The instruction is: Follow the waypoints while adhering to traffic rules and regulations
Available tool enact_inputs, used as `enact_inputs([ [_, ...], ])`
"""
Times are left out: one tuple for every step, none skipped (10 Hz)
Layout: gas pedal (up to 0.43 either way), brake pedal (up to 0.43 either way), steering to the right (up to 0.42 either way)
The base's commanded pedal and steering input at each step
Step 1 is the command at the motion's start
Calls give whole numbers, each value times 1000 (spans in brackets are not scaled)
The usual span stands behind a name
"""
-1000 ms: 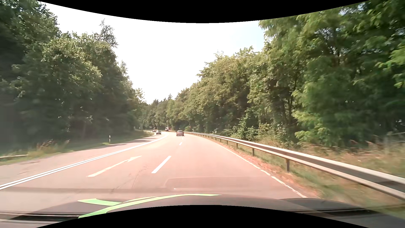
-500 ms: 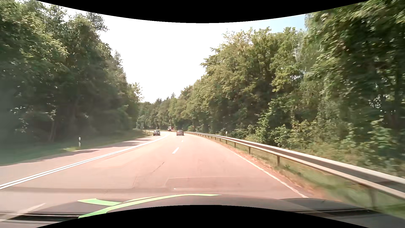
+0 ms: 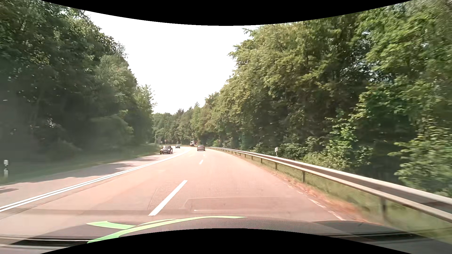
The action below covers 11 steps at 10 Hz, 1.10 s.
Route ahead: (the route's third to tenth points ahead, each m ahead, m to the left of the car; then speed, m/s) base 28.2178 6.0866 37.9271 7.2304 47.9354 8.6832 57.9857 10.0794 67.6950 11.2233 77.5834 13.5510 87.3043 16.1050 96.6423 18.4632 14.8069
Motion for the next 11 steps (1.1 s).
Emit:
enact_inputs([
  [157,0,-15],
  [157,0,-15],
  [157,0,-15],
  [157,0,-15],
  [157,0,-15],
  [157,0,-15],
  [157,0,-15],
  [157,0,-15],
  [157,0,-15],
  [157,0,-15],
  [157,0,-15],
])
